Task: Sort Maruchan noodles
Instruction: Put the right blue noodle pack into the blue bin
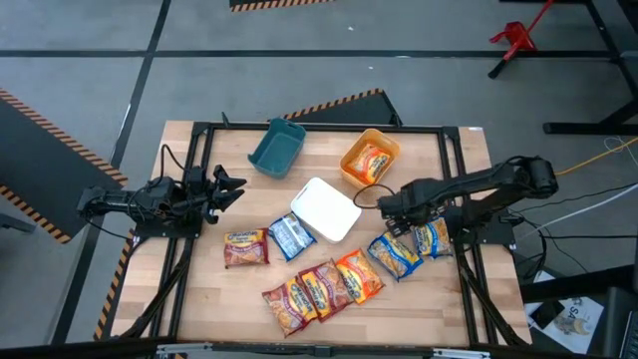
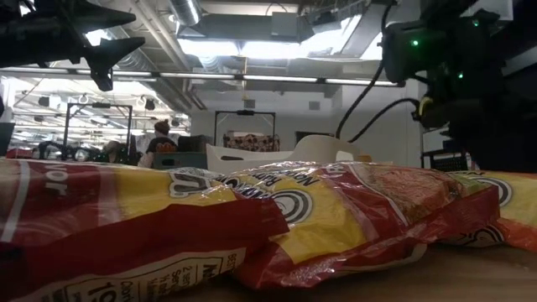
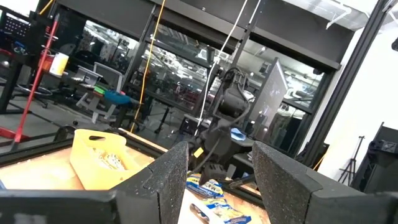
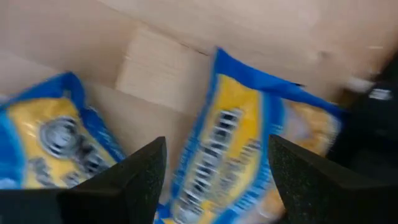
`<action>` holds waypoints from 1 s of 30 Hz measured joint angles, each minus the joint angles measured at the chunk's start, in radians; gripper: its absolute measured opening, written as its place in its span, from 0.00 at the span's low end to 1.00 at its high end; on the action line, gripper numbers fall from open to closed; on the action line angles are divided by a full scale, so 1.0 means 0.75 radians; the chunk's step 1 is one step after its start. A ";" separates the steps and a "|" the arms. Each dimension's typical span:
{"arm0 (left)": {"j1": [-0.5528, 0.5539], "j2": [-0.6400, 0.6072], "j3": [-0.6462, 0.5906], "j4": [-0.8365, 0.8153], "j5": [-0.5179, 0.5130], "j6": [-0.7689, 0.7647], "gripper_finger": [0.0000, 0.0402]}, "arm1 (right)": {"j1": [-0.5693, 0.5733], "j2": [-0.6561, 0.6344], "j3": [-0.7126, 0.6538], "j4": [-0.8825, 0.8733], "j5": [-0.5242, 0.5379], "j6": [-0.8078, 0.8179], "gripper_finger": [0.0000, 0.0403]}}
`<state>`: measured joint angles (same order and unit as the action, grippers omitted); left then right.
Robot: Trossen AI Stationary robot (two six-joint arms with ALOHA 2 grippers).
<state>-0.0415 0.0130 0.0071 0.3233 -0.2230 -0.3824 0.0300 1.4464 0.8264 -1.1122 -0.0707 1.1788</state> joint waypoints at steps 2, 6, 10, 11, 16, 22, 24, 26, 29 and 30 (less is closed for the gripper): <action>0.000 0.000 0.000 0.000 0.000 -0.001 0.43 | 0.022 0.006 -0.024 0.043 0.002 0.046 0.65; 0.000 0.000 0.000 0.000 0.000 -0.001 0.43 | 0.062 0.015 -0.063 0.062 0.059 0.147 0.65; 0.000 0.000 0.000 -0.001 -0.001 -0.001 0.43 | 0.074 0.022 -0.115 0.058 0.081 0.180 0.65; 0.000 0.000 0.000 0.000 -0.001 -0.001 0.43 | 0.074 0.023 -0.130 0.065 0.082 0.179 0.65; 0.000 0.000 0.000 -0.001 -0.001 -0.001 0.43 | 0.074 0.020 -0.178 0.066 0.081 0.180 0.65; 0.000 0.000 0.000 0.000 -0.005 -0.001 0.43 | 0.073 0.021 -0.189 0.052 0.073 0.208 0.60; 0.000 0.000 0.000 0.000 -0.005 -0.001 0.43 | 0.073 0.020 -0.188 0.054 0.068 0.205 0.54; 0.000 0.000 0.000 0.000 -0.005 -0.001 0.43 | 0.073 0.020 -0.186 0.059 0.058 0.201 0.48; 0.000 0.000 0.000 0.000 -0.005 -0.001 0.43 | 0.073 0.020 -0.186 0.062 0.046 0.197 0.37; 0.000 0.000 0.000 -0.001 -0.005 -0.001 0.43 | 0.073 0.019 -0.185 0.059 0.042 0.189 0.33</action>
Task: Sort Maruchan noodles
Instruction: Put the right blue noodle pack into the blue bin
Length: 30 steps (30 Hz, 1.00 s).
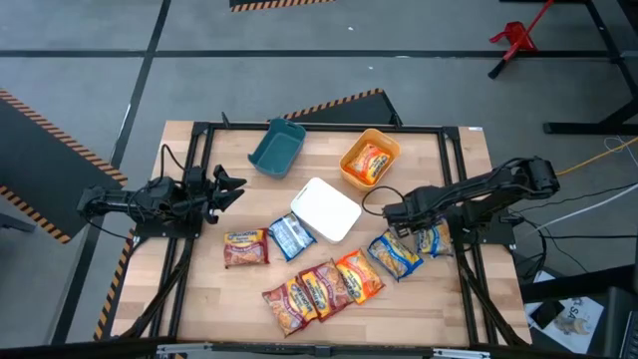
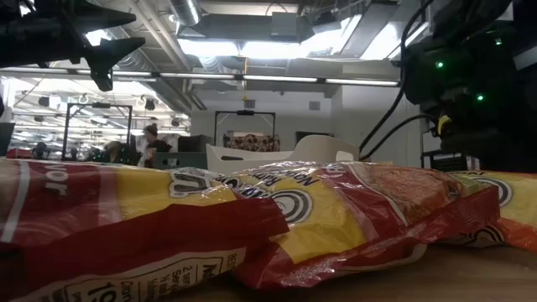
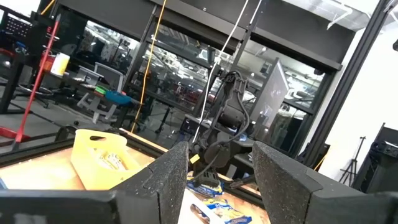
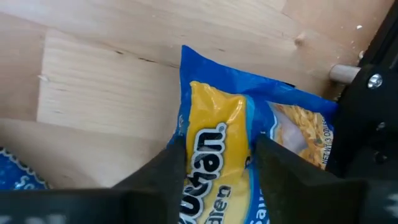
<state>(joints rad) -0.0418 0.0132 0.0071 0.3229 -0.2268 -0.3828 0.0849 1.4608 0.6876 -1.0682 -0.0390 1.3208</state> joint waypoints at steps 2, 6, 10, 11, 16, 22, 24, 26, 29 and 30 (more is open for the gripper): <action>0.000 0.000 0.000 0.000 0.000 0.000 0.43 | -0.001 0.001 0.008 -0.004 -0.008 -0.015 0.27; 0.000 0.000 0.000 0.000 0.000 0.000 0.43 | 0.000 0.006 0.058 -0.025 -0.007 -0.042 0.16; 0.001 -0.001 0.000 0.000 -0.001 0.000 0.43 | 0.000 0.007 0.121 -0.036 -0.020 -0.094 0.03; 0.000 0.000 0.000 -0.001 -0.001 0.001 0.43 | 0.000 0.007 0.134 -0.033 -0.019 -0.105 0.02; 0.001 0.000 0.000 -0.001 -0.001 0.001 0.43 | 0.000 0.007 0.206 -0.049 -0.019 -0.132 0.00; 0.000 0.000 0.000 -0.001 -0.001 0.001 0.43 | 0.000 0.006 0.396 -0.178 0.022 -0.203 0.00; 0.000 0.000 0.000 -0.001 -0.001 0.001 0.43 | 0.000 0.005 0.486 -0.253 0.061 -0.230 0.00; 0.000 0.000 0.000 0.000 -0.001 0.001 0.43 | -0.003 0.005 0.586 -0.329 0.103 -0.252 0.00; 0.000 0.000 0.000 0.000 -0.001 0.001 0.43 | -0.036 0.004 0.716 -0.403 0.145 -0.293 0.00; 0.000 0.000 0.000 -0.001 -0.001 0.001 0.43 | -0.050 0.004 0.753 -0.404 0.163 -0.316 0.00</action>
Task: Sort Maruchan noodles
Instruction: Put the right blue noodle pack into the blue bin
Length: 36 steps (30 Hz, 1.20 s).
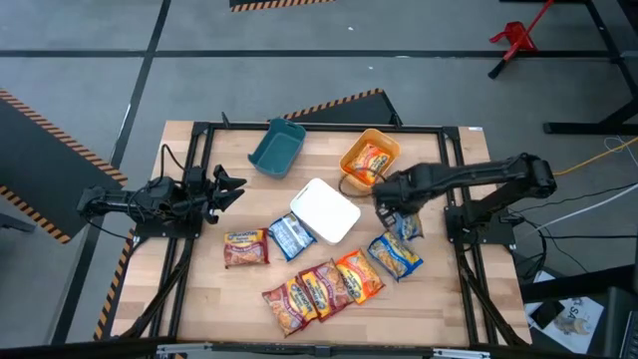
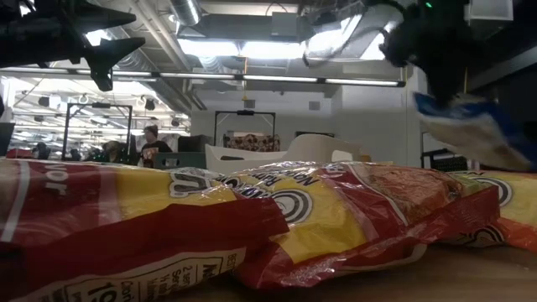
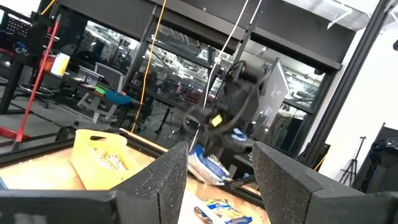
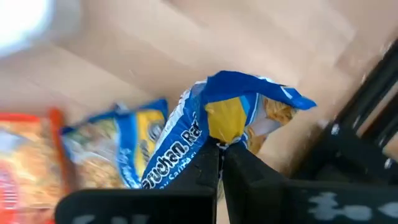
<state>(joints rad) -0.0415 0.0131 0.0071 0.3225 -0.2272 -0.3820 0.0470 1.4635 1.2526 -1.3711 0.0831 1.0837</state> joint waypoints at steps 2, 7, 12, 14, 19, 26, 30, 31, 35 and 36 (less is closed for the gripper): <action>0.000 0.000 0.000 0.001 0.000 0.000 0.43 | -0.033 0.000 0.076 0.019 0.039 -0.057 0.00; 0.000 0.000 0.000 0.001 0.000 0.000 0.43 | -0.149 0.052 0.234 0.115 0.099 -0.255 0.00; 0.000 0.000 0.000 0.001 0.000 0.001 0.43 | -0.278 0.177 0.367 0.308 0.089 -0.503 0.00; 0.000 0.000 0.000 0.000 0.000 0.001 0.43 | -0.318 0.240 0.426 0.413 0.070 -0.598 0.00; 0.000 0.000 0.000 0.000 0.000 0.001 0.43 | -0.388 0.428 0.605 0.617 0.030 -0.799 0.00; 0.000 0.000 0.000 0.002 0.000 0.000 0.43 | -0.398 0.605 0.839 0.514 0.010 -0.999 0.00; 0.000 0.000 0.000 -0.001 0.000 0.001 0.43 | -0.375 0.595 0.848 0.293 0.087 -1.137 0.01; 0.000 0.000 0.000 -0.002 0.000 0.001 0.43 | -0.373 0.585 0.847 0.243 0.086 -1.150 0.02; 0.000 0.000 0.000 -0.001 0.000 0.031 0.43 | -0.397 0.567 0.848 0.011 -0.028 -1.139 0.13; 0.000 0.000 0.000 0.000 0.000 0.034 0.43 | -0.402 0.567 0.848 -0.020 -0.049 -1.131 0.19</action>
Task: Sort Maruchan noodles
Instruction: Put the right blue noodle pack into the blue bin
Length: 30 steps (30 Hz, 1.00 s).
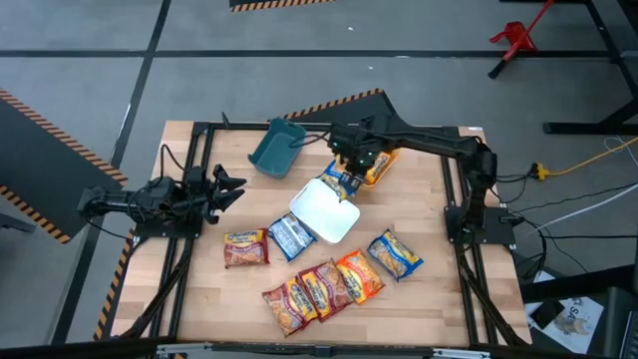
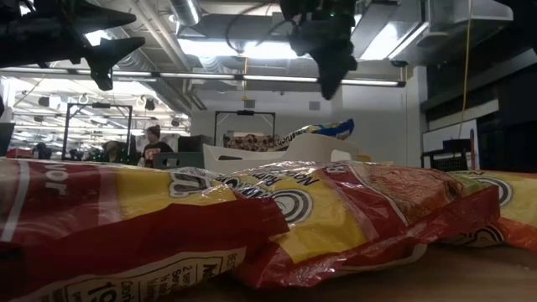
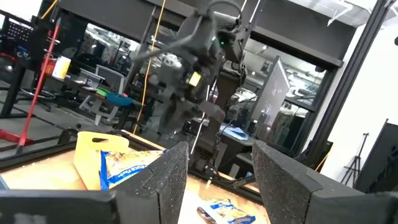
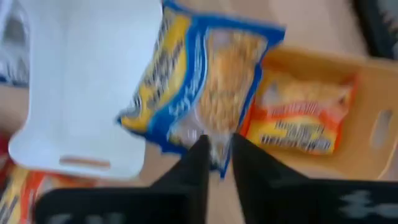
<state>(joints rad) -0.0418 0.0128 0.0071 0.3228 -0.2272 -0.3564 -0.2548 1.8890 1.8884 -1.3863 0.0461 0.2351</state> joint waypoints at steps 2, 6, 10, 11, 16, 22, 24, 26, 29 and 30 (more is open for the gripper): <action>0.000 0.001 0.000 -0.001 0.000 0.001 0.43 | -0.013 -0.001 -0.001 -0.026 -0.021 0.000 0.31; 0.001 0.001 0.000 0.000 0.000 0.001 0.43 | -0.056 -0.002 -0.001 0.047 -0.019 -0.034 0.59; 0.000 0.000 0.000 0.000 0.000 0.001 0.43 | -0.153 -0.002 -0.001 0.075 -0.085 -0.004 0.83; 0.000 0.001 0.000 0.000 0.000 0.000 0.43 | -0.177 -0.002 -0.001 0.071 -0.109 -0.003 0.87; 0.000 0.000 0.000 0.000 0.000 0.000 0.43 | -0.258 -0.002 -0.001 0.071 -0.210 0.004 0.98; 0.000 0.001 0.000 0.000 0.000 0.000 0.43 | -0.253 -0.002 -0.126 0.137 -0.316 0.005 0.94; 0.001 0.000 0.000 0.000 0.000 0.000 0.43 | -0.253 -0.002 -0.169 0.201 -0.367 0.009 0.94; 0.000 0.000 0.000 0.000 0.000 -0.001 0.43 | -0.253 -0.002 -0.214 0.257 -0.371 0.025 0.94; 0.000 0.001 0.000 0.000 0.000 -0.008 0.43 | -0.255 -0.002 -0.269 0.313 -0.372 0.029 0.93; 0.000 0.001 0.000 0.000 0.000 -0.010 0.43 | -0.255 -0.002 -0.291 0.330 -0.373 0.029 0.93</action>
<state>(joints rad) -0.0417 0.0132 0.0071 0.3229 -0.2272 -0.3641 -0.4458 1.8874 1.6704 -1.1390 -0.2340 0.2565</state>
